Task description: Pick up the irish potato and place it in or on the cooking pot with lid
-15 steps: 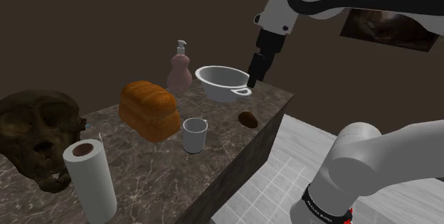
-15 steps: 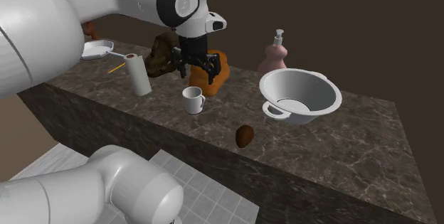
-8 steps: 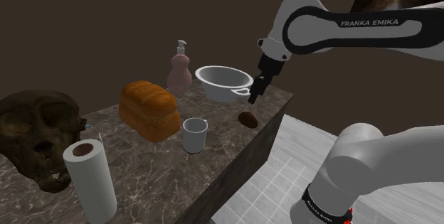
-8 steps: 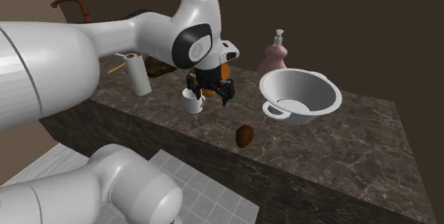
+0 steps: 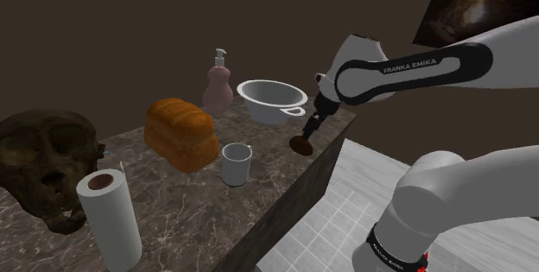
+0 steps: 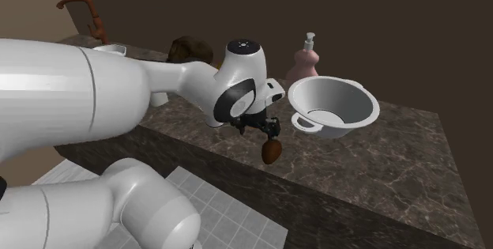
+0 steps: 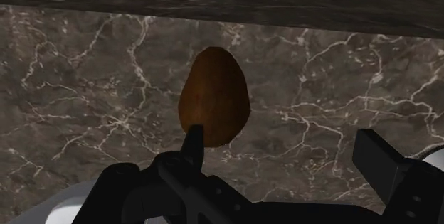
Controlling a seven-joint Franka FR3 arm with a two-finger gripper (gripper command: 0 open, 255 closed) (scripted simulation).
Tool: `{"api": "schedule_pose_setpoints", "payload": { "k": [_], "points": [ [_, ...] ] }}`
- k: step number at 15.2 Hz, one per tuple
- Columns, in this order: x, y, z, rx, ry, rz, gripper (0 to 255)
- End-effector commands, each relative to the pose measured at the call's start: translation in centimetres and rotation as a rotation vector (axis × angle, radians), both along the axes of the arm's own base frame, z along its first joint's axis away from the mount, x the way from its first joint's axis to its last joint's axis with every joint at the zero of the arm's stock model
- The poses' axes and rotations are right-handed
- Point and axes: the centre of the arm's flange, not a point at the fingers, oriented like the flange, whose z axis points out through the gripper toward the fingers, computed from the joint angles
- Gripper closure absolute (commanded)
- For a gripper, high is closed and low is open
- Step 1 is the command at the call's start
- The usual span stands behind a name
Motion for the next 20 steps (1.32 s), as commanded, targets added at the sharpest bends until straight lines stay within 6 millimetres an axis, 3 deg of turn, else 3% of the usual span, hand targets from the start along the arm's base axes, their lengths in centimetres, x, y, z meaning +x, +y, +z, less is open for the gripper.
{"api": "schedule_pose_setpoints", "payload": {
  "k": [1, 5, 12, 20],
  "points": [
    [0.0, -1.3, -2.0, -0.007, -0.025, -0.006, 0],
    [0.6, -3.9, -5.9, -0.019, -0.064, -0.016, 0],
    [1.7, -3.9, -9.4, -0.019, -0.064, -0.016, 0],
    [1.7, -3.9, -9.7, -0.019, -0.064, -0.016, 0]
  ]
}}
